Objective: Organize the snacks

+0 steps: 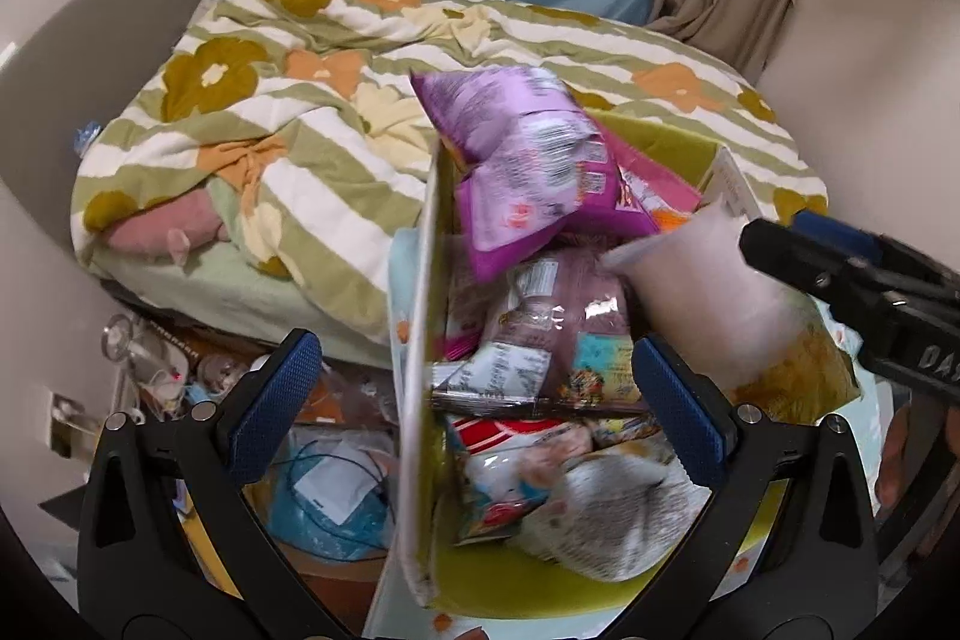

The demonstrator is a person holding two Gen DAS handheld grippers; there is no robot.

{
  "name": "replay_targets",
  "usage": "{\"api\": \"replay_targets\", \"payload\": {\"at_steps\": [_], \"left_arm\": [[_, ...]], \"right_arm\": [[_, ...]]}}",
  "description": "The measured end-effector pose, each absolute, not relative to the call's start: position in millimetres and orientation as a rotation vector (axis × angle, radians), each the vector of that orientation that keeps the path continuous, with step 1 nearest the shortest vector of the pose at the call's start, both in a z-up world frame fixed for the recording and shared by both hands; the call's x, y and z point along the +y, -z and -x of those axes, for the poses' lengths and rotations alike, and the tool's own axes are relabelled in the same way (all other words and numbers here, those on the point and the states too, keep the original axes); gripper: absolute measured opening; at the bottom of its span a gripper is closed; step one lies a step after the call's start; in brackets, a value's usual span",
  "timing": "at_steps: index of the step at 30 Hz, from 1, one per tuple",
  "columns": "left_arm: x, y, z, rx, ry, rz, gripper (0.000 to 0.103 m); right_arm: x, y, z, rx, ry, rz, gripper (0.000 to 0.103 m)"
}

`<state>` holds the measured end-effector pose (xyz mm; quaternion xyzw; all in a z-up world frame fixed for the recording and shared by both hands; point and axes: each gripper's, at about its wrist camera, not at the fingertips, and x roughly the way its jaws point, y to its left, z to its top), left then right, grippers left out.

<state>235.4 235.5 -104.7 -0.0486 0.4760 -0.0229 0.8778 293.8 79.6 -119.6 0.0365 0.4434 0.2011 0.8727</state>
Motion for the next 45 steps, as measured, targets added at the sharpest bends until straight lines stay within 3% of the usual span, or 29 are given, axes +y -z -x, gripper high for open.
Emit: {"api": "replay_targets", "payload": {"at_steps": [2,5,12,19,30,45], "left_arm": [[235,111,-235,1.004,0.053,0.084,0.103],[233,119,-234,1.014,0.064,0.056,0.103],[226,107,-224,0.987,0.070,0.045,0.103],[201,59,-191,0.867,0.054,0.025,0.103],[129,-11,-108,0.668,0.095,-0.008,0.103],[88,-16,-44,0.600,0.102,-0.024,0.103]], "right_arm": [[79,122,-293,0.918,-0.388,-0.080,0.096],[73,129,-289,0.914,-0.351,-0.100,0.102],[63,124,-276,0.907,-0.330,-0.115,0.102],[42,84,-248,0.812,-0.332,-0.105,0.102],[-44,23,-142,0.678,-0.159,-0.118,0.102],[-102,24,-56,0.655,0.042,-0.042,0.102]]}}
